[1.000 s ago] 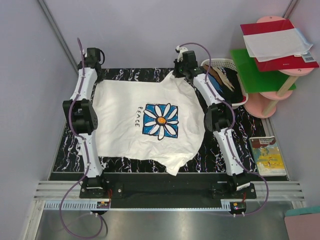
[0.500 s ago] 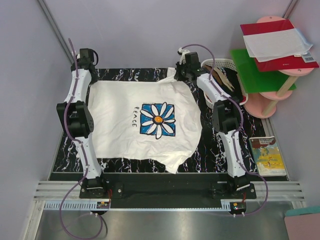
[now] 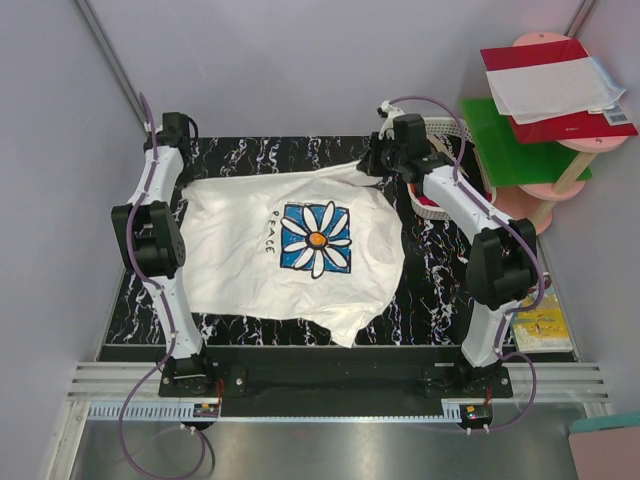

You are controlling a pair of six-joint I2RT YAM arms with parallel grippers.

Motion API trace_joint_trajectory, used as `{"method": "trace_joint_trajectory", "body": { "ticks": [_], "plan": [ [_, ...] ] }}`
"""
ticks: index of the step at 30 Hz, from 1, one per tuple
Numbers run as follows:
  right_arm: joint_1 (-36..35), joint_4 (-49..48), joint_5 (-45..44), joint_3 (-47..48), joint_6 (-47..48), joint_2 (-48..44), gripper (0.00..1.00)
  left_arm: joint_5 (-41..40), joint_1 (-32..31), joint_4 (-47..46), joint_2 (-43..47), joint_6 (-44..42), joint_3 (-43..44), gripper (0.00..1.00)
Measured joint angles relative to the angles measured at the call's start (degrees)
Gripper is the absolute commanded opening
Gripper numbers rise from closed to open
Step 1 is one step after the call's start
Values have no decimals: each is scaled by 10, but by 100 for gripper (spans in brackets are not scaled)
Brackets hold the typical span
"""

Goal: Fold and stack the t-shirts
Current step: Fold the tshirt

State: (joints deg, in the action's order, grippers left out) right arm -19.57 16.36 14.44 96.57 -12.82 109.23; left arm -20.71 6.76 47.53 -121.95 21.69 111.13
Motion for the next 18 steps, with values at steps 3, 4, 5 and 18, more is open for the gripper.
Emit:
{"method": "trace_joint_trajectory", "body": {
  "ticks": [3, 4, 5, 18],
  "plan": [
    [-3, -7, 3, -65, -26, -21, 0, -15, 0, 12, 0, 7, 0, 0],
    [-3, -6, 3, -85, -34, -23, 0, -20, 0, 16, 0, 9, 0, 0],
    [-3, -5, 3, -104, -42, -23, 0, -22, 1, 19, 0, 12, 0, 0],
    [-6, -7, 28, -187, -102, -27, 0, -30, 2, 20, 109, 14, -38, 0]
  ]
}}
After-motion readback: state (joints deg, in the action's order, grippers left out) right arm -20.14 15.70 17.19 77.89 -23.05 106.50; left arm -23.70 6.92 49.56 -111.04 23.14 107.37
